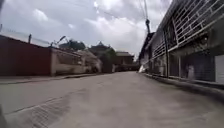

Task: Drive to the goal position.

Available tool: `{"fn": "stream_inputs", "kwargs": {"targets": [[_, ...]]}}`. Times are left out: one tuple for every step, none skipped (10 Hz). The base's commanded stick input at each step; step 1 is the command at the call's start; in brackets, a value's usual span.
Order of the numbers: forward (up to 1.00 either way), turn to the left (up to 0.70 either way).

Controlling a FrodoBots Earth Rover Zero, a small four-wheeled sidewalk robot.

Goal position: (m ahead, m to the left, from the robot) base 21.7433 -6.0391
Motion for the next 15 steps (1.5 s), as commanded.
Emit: {"fn": "stream_inputs", "kwargs": {"targets": [[0.5, 0.01], [0.5, 0.01], [0.5, 0.01], [0.5, 0.01], [0.5, 0.01], [0.5, -0.1], [0.5, -0.37], [0.5, -0.49], [0.5, -0.49], [0.5, -0.49], [0.5, -0.37], [0.5, -0.12], [0.5, -0.05], [0.5, -0.03], [0.5, -0.01]]}}
